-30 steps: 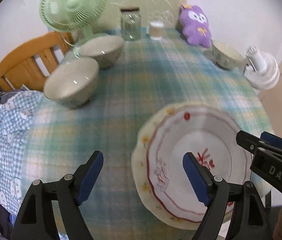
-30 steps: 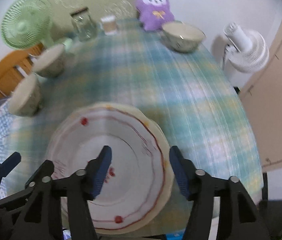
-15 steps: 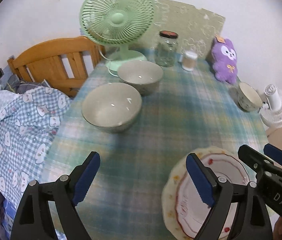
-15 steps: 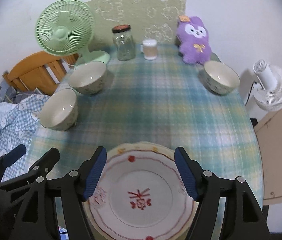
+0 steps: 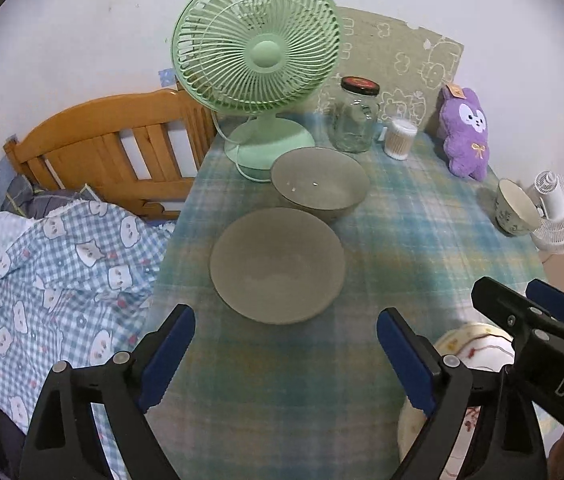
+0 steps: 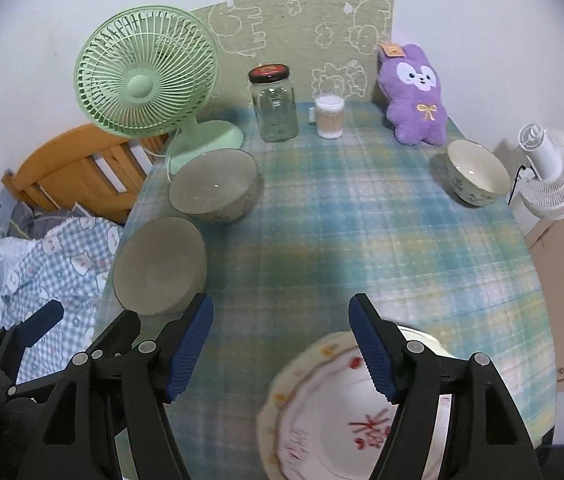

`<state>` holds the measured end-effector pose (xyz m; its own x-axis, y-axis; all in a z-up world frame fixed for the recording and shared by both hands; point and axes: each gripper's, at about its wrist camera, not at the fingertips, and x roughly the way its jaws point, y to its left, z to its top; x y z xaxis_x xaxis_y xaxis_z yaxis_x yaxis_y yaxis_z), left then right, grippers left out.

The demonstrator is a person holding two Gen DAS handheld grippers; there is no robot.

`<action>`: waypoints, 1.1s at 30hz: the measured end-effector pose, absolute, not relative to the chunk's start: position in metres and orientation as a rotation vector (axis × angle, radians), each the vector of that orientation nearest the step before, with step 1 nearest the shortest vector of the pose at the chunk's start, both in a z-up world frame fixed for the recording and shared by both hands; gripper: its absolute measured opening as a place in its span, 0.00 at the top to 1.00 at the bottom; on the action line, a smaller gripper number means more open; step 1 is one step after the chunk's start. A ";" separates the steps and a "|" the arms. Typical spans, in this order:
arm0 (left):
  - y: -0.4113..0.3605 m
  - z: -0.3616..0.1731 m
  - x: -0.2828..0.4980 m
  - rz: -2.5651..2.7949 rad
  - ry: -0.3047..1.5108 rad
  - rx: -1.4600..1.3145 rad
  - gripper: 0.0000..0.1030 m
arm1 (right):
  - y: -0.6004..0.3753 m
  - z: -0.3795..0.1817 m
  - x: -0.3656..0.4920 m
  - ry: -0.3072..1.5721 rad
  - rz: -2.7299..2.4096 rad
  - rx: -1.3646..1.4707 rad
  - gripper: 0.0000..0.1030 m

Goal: Organize plates and bowls
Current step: 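Move both open grippers toward the large plain grey plate, then grasp the rim of the grey plate with both grippers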

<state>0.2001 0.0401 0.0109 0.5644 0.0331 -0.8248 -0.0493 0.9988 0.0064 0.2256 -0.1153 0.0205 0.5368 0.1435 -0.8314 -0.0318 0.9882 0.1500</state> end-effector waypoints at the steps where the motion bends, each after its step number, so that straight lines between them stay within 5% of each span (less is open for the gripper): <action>1: 0.045 0.010 0.203 0.045 0.972 -0.020 0.09 | -0.110 0.019 0.228 1.000 0.101 0.129 0.29; 25: 0.105 -0.048 0.282 0.003 1.008 -0.017 0.23 | -0.038 -0.041 0.309 1.036 0.024 0.095 0.29; 29: 0.103 -0.061 0.288 -0.012 1.032 -0.008 0.35 | -0.032 -0.056 0.316 1.064 0.035 0.094 0.46; 33: 0.102 -0.070 0.292 -0.036 1.056 -0.010 0.52 | -0.026 -0.067 0.321 1.085 0.040 0.092 0.51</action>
<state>0.2925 0.1024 -0.0699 0.4919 -0.0345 -0.8700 0.0249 0.9994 -0.0256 0.3205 -0.0258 -0.0666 0.4665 0.0776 -0.8811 0.0133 0.9954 0.0946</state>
